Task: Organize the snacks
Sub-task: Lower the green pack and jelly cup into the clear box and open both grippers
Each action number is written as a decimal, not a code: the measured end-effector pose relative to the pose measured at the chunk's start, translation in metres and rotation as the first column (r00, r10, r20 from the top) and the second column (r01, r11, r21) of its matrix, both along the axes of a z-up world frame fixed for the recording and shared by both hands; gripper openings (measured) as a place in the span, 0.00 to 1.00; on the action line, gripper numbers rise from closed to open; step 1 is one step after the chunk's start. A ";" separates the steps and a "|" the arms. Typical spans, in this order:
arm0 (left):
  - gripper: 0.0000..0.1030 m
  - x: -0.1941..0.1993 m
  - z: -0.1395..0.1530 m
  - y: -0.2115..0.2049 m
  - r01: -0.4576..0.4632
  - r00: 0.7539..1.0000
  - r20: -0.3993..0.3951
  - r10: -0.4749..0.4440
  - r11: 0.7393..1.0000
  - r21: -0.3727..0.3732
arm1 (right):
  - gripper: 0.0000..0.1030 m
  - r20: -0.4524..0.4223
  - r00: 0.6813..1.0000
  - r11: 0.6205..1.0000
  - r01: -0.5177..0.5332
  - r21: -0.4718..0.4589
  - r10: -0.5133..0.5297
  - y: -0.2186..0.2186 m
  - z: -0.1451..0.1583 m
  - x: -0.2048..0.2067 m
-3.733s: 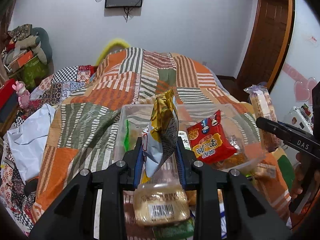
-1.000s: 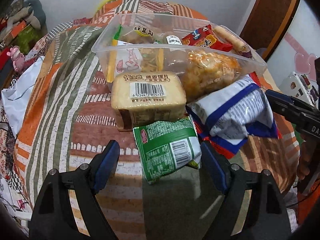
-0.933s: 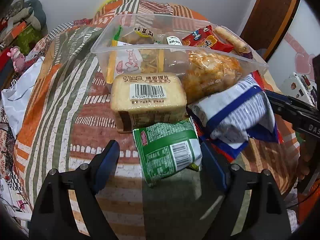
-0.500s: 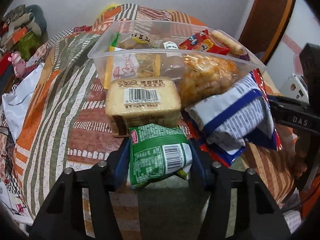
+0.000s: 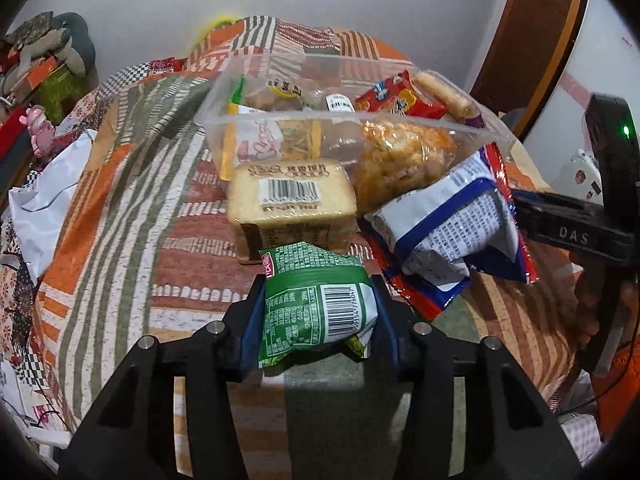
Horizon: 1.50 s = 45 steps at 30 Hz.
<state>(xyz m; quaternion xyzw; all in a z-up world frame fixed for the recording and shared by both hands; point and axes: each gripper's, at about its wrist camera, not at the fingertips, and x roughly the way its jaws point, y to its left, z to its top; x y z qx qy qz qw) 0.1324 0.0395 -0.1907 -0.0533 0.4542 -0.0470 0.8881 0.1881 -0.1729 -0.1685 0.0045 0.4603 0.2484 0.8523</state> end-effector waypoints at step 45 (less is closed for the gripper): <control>0.47 0.092 0.065 0.012 -0.038 0.980 0.194 0.038 0.999 0.000 | 0.42 0.161 0.986 0.990 -0.064 0.125 0.044 0.050 0.059 0.041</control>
